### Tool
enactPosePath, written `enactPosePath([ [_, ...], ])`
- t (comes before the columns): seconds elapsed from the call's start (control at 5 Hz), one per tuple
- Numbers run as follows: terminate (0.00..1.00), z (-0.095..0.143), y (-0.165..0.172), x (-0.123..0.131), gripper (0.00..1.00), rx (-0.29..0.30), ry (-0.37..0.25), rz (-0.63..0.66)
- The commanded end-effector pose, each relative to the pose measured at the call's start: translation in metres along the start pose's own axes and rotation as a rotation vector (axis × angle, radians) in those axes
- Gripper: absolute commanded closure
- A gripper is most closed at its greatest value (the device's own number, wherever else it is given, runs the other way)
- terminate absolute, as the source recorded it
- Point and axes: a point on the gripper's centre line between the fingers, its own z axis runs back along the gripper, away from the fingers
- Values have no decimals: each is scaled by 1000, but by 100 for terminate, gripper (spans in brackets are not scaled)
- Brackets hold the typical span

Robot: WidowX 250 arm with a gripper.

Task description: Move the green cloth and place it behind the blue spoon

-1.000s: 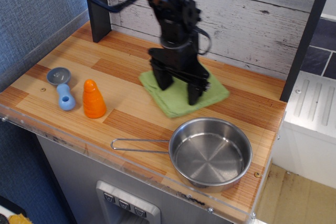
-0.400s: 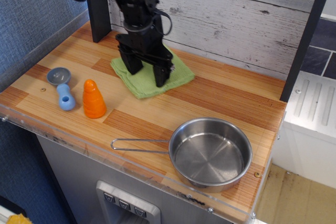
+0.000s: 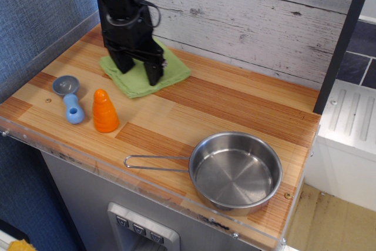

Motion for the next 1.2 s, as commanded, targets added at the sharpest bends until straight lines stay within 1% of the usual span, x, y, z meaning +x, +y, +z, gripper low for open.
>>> enactPosePath([
  [0.0, 0, 6, 30, -15, 0, 9, 32, 36],
  [0.2, 0, 8, 24, -8, 0, -4, 31, 18],
  [0.4, 0, 18, 21, 0, 0, -7, -6, 16],
  [0.6, 0, 33, 22, 6, 0, -3, -17, 28],
  [0.8, 0, 56, 24, 9, 0, -5, -87, 34],
  [1.0, 0, 83, 24, 3, 0, 13, -102, 26],
])
